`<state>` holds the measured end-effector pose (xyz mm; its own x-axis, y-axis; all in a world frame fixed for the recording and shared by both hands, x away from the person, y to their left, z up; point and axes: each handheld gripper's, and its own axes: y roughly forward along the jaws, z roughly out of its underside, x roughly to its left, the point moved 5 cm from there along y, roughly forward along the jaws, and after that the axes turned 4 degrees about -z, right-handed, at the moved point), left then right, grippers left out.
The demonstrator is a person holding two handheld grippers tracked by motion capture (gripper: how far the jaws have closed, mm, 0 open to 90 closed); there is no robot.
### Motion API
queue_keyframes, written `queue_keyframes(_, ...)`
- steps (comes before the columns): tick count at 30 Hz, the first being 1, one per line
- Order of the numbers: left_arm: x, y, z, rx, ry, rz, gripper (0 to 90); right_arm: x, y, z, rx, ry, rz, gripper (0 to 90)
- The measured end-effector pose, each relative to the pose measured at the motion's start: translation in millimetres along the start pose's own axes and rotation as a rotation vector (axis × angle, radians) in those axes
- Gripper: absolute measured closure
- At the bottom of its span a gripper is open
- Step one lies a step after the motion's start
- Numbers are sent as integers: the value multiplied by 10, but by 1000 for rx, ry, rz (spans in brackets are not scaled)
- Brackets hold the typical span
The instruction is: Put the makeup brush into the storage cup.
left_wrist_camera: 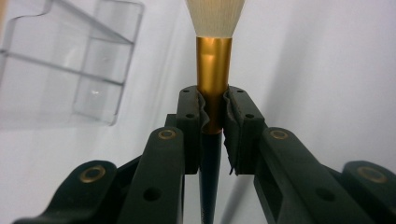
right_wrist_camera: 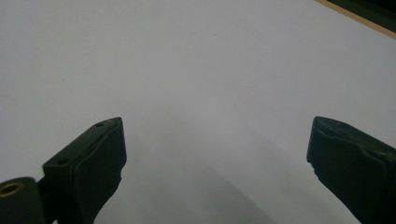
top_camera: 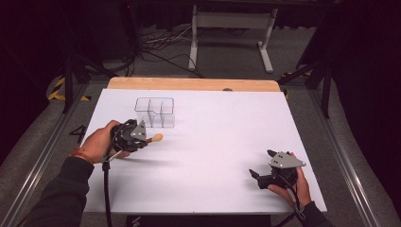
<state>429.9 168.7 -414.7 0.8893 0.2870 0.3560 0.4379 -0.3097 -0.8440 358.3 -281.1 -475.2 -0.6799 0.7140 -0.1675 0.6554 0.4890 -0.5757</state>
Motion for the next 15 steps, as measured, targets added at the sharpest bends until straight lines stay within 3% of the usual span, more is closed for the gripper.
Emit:
queue_keyframes(5, -2, -126, 64, -99, -91, -51, 772, -2, 4, 0, 0, 1, 2, 55)
queue_keyframes(7, -4, -171, 75, -161, -130, -57, 772, 1, 4, -2, 0, -1, 2, 55)
queue_keyframes(11, -16, -216, 82, -229, -172, -93, 772, 7, 6, -3, -1, -3, 0, 55)
queue_keyframes(15, -33, -254, 75, -330, -228, -115, 772, 2, 5, -1, -1, -4, 2, 56)
